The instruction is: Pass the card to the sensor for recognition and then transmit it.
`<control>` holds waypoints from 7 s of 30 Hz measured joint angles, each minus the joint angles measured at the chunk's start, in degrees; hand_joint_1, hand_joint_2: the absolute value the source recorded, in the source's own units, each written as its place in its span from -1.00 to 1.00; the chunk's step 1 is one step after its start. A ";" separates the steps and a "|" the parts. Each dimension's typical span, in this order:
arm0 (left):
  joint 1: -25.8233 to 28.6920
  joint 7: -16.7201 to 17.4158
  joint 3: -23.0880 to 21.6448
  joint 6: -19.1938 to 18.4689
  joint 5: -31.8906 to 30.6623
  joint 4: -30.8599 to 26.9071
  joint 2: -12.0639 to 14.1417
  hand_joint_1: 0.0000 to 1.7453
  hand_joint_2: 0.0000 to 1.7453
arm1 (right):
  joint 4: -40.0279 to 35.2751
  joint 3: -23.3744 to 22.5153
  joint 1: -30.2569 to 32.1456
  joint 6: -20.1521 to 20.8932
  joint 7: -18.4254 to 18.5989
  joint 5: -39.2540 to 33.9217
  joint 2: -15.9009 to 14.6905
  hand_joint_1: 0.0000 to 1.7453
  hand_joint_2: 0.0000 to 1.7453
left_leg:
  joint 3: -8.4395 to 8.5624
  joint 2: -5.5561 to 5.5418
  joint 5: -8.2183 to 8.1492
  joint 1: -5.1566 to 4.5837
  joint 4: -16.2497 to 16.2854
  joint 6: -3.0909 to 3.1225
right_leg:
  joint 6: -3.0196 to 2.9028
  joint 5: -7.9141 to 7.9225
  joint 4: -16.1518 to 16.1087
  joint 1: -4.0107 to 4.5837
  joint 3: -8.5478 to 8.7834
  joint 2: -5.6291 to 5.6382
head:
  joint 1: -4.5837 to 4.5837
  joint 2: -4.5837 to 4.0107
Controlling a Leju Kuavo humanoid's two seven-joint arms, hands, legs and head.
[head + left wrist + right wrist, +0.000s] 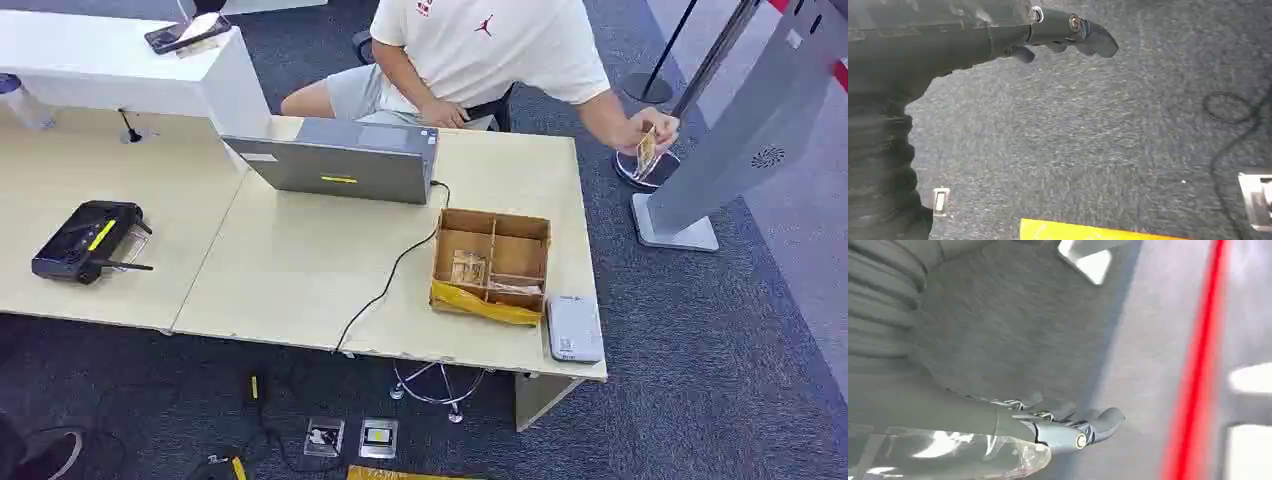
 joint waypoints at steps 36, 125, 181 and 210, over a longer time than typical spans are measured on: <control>-0.14 -2.71 -2.86 -1.35 -2.67 0.02 0.15 -1.00 1.00 | -17.20 60.42 -19.58 -1.55 -10.08 36.41 0.92 -1.00 1.00 | -0.07 -0.44 0.20 0.05 0.01 0.02 | 0.02 0.04 0.05 0.06 -0.07 -0.37 | -0.02 0.00; 0.23 -1.92 -4.22 -1.38 0.39 0.02 0.24 -1.00 1.00 | -9.23 73.82 -0.41 4.55 -4.39 32.07 3.32 1.00 1.00 | -0.09 -0.45 0.19 0.07 0.02 0.01 | 0.00 0.02 0.03 0.07 -0.15 -0.33 | -0.02 0.00; 0.24 -1.40 -4.22 -1.27 1.18 0.02 -0.02 -1.00 1.00 | -3.07 76.77 1.77 1.01 -5.79 33.79 7.19 1.00 1.00 | -0.07 -0.43 0.19 0.07 0.01 0.00 | -0.01 0.02 0.03 0.07 -0.14 -0.33 | -0.02 0.00; 0.20 -3.39 -4.33 -0.81 -0.48 0.02 -0.04 -1.00 1.00 | -2.98 75.02 -21.78 4.85 -9.77 37.42 7.65 1.00 1.00 | -0.07 -0.32 0.21 0.06 0.02 -0.01 | 0.01 0.06 0.05 0.06 -0.17 -0.22 | 0.00 0.00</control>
